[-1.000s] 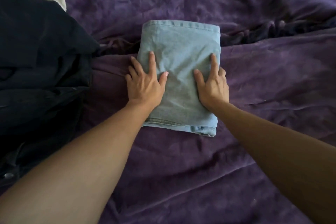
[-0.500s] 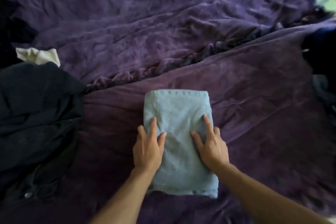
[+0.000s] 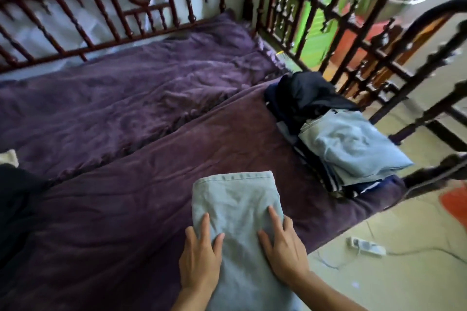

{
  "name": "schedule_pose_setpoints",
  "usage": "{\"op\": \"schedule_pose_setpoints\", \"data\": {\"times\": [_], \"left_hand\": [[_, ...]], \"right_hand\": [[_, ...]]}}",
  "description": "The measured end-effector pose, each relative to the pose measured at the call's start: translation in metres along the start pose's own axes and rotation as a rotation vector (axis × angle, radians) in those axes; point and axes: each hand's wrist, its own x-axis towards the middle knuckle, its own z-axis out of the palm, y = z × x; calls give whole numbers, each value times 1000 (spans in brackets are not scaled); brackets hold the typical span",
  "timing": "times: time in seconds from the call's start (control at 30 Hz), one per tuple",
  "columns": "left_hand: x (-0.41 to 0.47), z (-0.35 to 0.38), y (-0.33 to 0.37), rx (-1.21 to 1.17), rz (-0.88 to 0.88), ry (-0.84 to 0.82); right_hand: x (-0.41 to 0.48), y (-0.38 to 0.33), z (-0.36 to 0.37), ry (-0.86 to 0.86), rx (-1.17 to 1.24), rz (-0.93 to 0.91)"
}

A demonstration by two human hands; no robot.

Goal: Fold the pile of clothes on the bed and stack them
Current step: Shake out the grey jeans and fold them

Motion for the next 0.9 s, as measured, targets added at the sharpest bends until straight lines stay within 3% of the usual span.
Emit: {"op": "schedule_pose_setpoints", "data": {"times": [0.37, 0.73, 0.9], "left_hand": [[8, -36, 169, -175, 189, 52], [102, -7, 330, -460, 262, -97], [143, 33, 382, -492, 255, -190]], "right_hand": [[34, 69, -163, 172, 51, -1], [189, 148, -302, 155, -49, 29], [266, 182, -331, 150, -161, 5]]}}
